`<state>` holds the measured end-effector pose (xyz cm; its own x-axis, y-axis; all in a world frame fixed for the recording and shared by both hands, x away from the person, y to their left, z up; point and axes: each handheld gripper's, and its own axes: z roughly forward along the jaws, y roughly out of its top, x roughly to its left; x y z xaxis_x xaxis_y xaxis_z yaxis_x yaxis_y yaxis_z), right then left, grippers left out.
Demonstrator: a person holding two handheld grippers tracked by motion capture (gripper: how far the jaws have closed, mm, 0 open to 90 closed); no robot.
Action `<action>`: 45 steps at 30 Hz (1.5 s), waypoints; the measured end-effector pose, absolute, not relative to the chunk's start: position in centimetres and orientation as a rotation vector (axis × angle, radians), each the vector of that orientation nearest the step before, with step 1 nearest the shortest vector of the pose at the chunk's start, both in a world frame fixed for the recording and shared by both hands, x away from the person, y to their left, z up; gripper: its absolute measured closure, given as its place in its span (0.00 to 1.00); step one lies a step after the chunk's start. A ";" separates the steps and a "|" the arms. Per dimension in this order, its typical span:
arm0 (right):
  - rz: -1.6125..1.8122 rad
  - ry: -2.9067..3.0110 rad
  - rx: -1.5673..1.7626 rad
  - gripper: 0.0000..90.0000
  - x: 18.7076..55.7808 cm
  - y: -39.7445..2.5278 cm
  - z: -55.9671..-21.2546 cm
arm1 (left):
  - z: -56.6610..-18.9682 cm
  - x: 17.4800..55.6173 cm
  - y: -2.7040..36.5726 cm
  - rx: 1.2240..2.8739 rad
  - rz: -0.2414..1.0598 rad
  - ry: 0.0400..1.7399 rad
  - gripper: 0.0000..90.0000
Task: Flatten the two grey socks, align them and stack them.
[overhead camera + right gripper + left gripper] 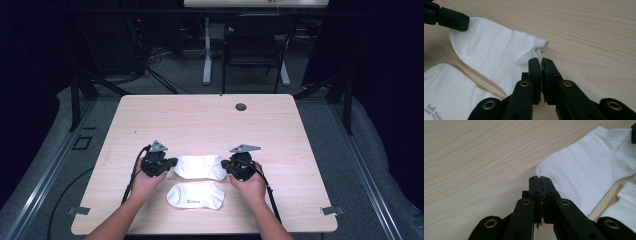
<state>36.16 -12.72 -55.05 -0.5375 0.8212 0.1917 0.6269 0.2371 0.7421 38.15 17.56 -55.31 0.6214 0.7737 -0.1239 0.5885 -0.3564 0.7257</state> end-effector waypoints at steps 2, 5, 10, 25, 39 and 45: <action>1.192 2.272 1.352 0.96 36.1 -12.6 -54.8 | -55.1 38.1 17.6 2.073 0.317 1.056 0.99; 1.205 2.270 1.344 0.96 35.8 -12.5 -54.4 | -54.9 37.9 17.7 2.066 0.318 1.058 0.99; 1.229 2.264 1.310 0.96 35.6 -12.1 -53.6 | -54.6 37.8 17.9 2.058 0.319 1.056 0.99; 1.249 2.274 1.263 0.96 34.5 -12.0 -52.3 | -53.0 36.4 18.0 2.049 0.315 1.007 0.99; 1.268 2.290 1.221 0.96 32.1 -12.1 -51.5 | -52.1 33.6 18.5 2.044 0.300 0.951 0.99; 1.265 2.314 1.202 0.96 30.9 -12.3 -51.6 | -52.2 32.4 18.9 2.038 0.281 0.943 0.99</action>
<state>30.89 -12.31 -51.58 -0.6316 0.7577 0.1642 0.5473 0.2858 0.7866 32.42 18.88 -52.16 0.6901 0.7106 -0.1372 0.5193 -0.3542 0.7777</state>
